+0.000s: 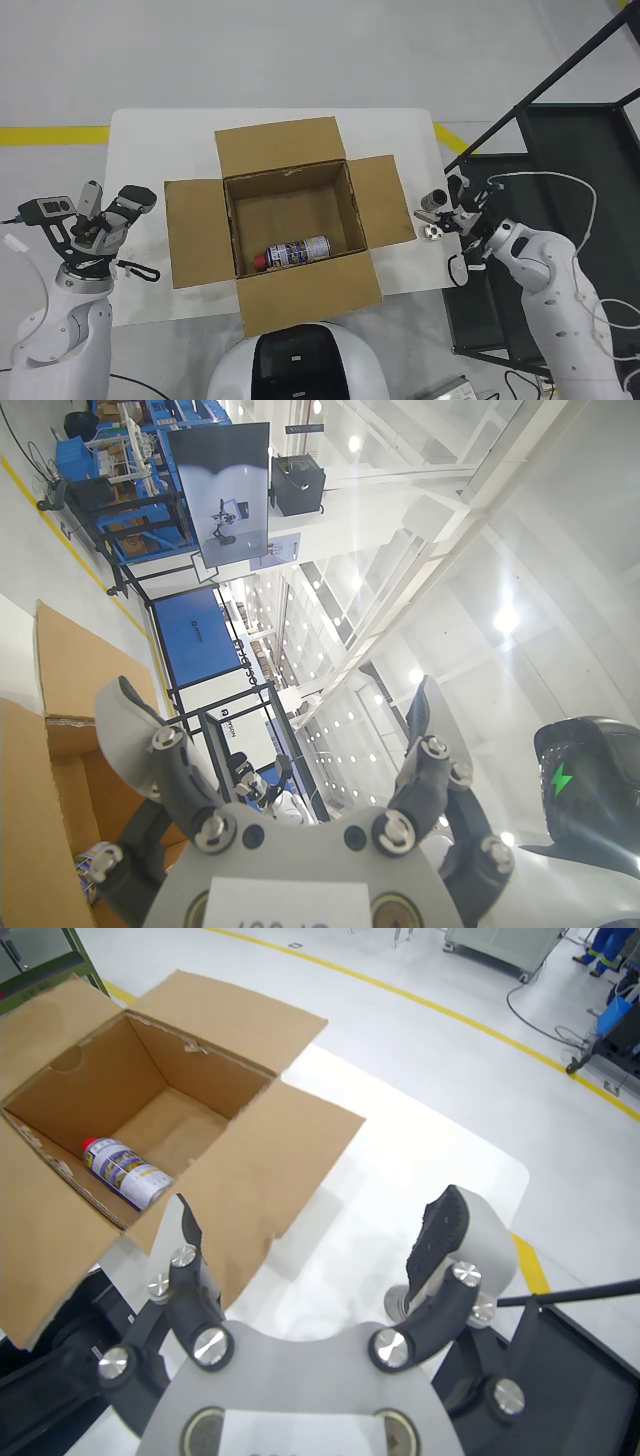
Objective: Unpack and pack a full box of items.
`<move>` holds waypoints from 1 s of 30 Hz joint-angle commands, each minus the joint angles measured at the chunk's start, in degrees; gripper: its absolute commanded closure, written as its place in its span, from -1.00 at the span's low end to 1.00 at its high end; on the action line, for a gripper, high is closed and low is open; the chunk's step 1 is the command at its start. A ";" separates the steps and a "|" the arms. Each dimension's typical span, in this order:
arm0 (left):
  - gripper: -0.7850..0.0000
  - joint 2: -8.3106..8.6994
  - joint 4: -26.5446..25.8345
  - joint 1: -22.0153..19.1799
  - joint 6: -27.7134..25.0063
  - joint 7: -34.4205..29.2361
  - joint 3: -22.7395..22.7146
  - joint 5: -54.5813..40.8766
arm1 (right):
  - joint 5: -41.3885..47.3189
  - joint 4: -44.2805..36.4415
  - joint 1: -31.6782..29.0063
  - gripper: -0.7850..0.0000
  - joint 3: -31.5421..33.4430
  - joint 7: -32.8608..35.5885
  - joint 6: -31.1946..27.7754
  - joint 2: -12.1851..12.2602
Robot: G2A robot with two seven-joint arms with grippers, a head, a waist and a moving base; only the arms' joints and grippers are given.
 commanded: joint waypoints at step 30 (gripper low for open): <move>-1.00 0.00 0.00 0.00 0.00 0.00 0.00 0.00 | -5.67 11.31 0.07 -1.00 -1.94 -2.29 6.68 -0.06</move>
